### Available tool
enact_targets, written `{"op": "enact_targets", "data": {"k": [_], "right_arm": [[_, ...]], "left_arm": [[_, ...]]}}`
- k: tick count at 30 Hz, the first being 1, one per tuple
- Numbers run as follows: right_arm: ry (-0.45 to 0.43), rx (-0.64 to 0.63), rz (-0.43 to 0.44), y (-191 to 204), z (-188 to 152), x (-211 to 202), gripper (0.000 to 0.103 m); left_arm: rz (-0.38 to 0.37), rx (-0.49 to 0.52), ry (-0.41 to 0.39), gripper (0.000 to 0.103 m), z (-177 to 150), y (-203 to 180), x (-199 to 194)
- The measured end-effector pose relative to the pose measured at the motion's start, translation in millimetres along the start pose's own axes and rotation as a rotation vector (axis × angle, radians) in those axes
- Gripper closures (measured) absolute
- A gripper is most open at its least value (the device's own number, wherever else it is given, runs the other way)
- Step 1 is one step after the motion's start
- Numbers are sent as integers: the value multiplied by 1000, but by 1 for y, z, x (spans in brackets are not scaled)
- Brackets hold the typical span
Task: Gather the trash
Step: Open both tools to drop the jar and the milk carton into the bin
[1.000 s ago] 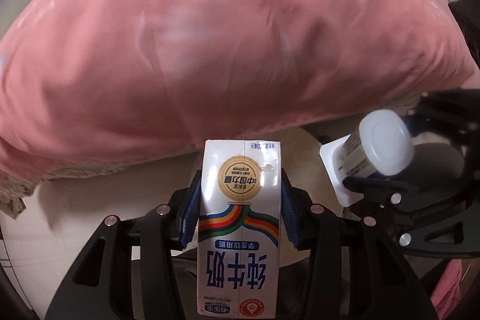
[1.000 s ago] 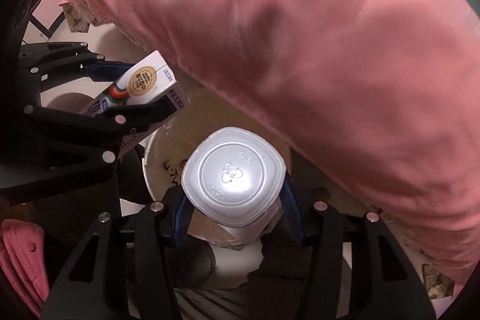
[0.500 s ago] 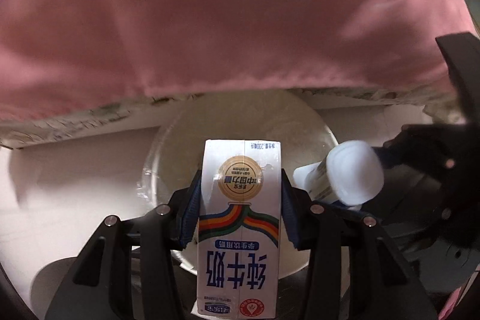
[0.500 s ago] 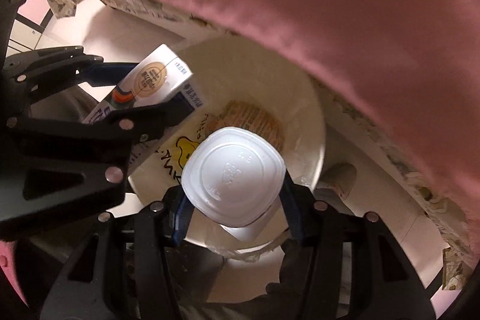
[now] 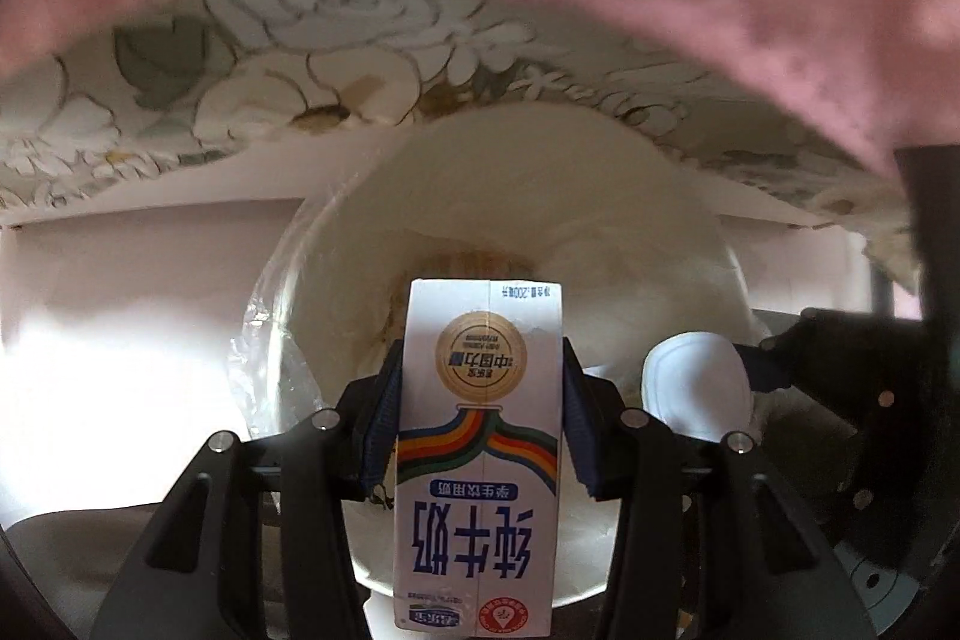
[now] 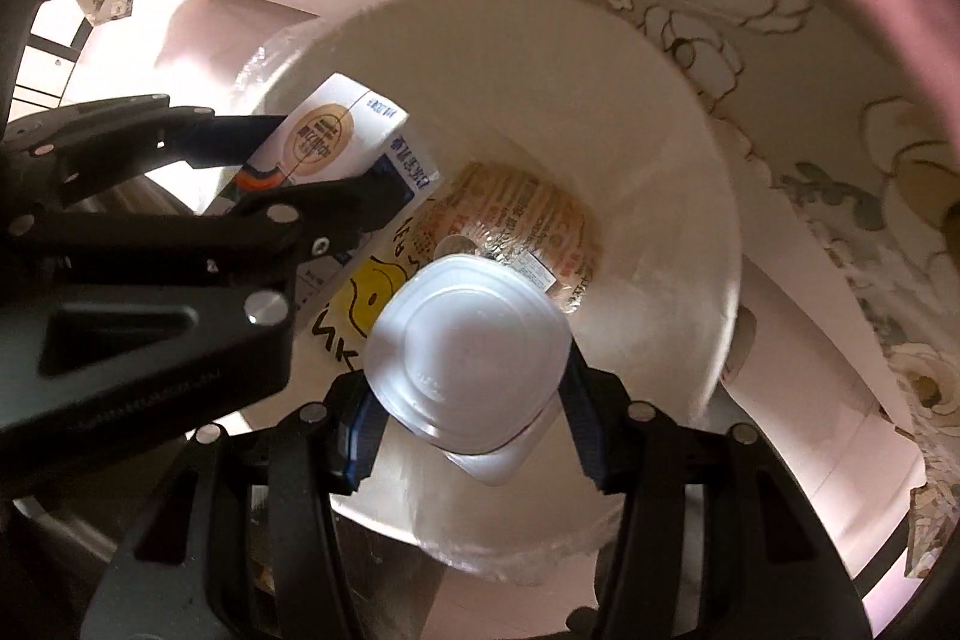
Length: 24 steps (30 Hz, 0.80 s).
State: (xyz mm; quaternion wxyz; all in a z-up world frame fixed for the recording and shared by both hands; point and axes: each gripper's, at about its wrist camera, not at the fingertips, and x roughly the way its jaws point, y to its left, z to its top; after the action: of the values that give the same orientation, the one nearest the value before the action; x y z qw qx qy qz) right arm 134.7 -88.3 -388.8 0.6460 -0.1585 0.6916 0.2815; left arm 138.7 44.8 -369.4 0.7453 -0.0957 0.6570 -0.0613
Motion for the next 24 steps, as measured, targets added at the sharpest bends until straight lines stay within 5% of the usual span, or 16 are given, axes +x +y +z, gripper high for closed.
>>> {"op": "enact_targets", "data": {"k": [8,12,24], "right_arm": [[28,10,-14,2,12,16,49],[41,30,-18,-4,13,24,49],[44,34,-1,-7,13,26,49]], "left_arm": [[-3,-35,24,53,8,2,17],[-1,-65,39,41,8,10,18],[16,-36,41,41,1,6,12]]}}
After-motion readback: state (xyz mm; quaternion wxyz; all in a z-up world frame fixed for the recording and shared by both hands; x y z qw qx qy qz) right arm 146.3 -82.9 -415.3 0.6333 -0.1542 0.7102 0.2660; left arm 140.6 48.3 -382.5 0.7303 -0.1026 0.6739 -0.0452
